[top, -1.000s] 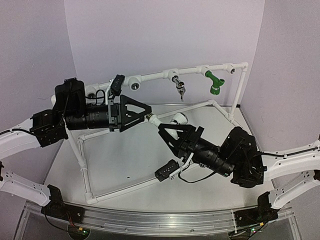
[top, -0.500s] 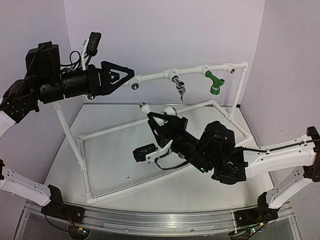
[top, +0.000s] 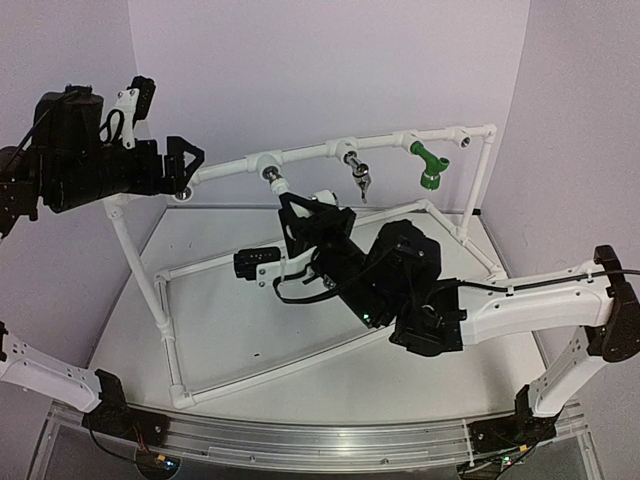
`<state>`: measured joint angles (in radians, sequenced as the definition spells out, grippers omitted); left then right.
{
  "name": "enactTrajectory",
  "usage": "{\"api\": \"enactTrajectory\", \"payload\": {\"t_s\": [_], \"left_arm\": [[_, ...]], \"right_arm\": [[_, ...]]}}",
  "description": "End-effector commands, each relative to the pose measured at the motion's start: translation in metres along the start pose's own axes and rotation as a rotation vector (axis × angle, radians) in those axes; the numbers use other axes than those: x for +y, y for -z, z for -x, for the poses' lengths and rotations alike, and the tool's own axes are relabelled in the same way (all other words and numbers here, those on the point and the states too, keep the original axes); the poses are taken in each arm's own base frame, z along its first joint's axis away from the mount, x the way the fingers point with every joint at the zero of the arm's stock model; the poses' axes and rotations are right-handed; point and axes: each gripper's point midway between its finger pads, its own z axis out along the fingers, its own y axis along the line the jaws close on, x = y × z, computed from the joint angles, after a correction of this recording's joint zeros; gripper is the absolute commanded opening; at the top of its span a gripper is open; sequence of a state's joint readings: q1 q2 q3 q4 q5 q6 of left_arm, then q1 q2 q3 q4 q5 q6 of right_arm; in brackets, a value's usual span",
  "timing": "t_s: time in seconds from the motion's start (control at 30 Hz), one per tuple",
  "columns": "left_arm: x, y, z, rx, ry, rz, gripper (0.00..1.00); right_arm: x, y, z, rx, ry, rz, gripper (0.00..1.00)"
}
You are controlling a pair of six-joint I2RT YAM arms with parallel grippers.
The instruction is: Install the water faucets
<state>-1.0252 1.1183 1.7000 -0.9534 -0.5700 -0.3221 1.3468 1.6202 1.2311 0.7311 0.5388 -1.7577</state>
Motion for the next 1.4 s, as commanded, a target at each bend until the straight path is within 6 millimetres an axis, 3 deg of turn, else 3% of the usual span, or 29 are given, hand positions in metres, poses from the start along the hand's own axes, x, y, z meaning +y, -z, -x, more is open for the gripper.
{"api": "enactTrajectory", "payload": {"t_s": [0.0,0.17,0.33,0.6,0.7,0.87,1.07,1.2,1.37], "left_arm": [[0.032,0.008,-0.001,0.025,0.009,0.124,1.00],[0.042,0.005,0.002,0.062,0.033,0.052,1.00],[0.043,-0.019,-0.004,0.139,0.010,0.031,1.00],[0.100,-0.070,0.007,0.183,0.216,-0.067,1.00],[0.084,-0.077,0.014,0.176,0.255,-0.201,1.00],[0.052,-0.062,0.031,0.143,0.321,-0.396,1.00],[0.043,-0.062,0.028,0.217,0.390,-0.440,0.99],[0.044,-0.065,0.022,0.249,0.389,-0.438,0.97],[0.040,-0.066,0.017,0.288,0.383,-0.461,0.95]], "right_arm": [[-0.018,-0.012,0.002,0.038,-0.081,-0.046,0.00],[-0.005,-0.015,0.009,0.014,-0.065,-0.025,0.00],[-0.002,-0.015,0.008,0.023,-0.104,-0.013,0.00],[-0.004,-0.012,0.005,0.024,-0.149,0.016,0.00],[-0.005,-0.015,0.005,0.037,-0.184,0.034,0.00],[-0.005,-0.017,-0.005,0.102,-0.179,0.057,0.00],[-0.021,-0.034,-0.012,0.201,-0.207,0.026,0.00],[-0.007,-0.045,-0.011,0.213,-0.224,0.035,0.00],[0.018,-0.043,-0.021,0.238,-0.219,0.072,0.00]]}}
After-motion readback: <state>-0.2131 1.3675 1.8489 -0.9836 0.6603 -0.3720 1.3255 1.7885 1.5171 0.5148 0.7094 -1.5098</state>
